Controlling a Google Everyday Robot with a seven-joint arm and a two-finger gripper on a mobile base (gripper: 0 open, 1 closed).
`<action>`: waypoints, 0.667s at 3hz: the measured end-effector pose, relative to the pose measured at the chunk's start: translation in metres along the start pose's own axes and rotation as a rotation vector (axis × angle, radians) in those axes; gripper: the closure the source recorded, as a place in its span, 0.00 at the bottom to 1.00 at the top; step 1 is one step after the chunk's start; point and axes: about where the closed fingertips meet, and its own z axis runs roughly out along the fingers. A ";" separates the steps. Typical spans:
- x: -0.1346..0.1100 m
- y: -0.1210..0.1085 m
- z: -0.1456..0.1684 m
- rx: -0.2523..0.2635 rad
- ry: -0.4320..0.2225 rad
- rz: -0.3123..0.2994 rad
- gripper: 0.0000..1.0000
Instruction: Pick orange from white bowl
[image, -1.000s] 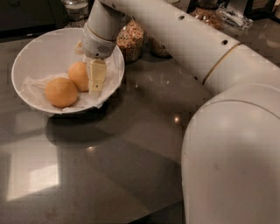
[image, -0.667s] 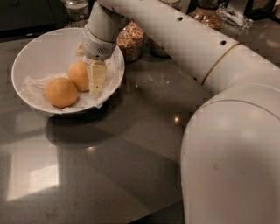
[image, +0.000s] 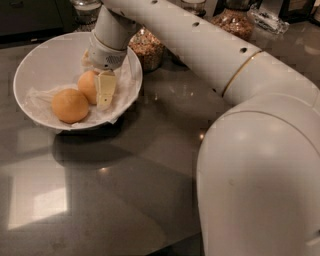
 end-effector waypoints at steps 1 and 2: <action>-0.001 -0.008 0.009 0.006 0.001 -0.016 0.14; 0.003 -0.008 0.014 0.014 0.008 -0.005 0.33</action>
Offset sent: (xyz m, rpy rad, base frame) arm 0.0108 0.0024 -0.0152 -0.0028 -0.0248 -0.0278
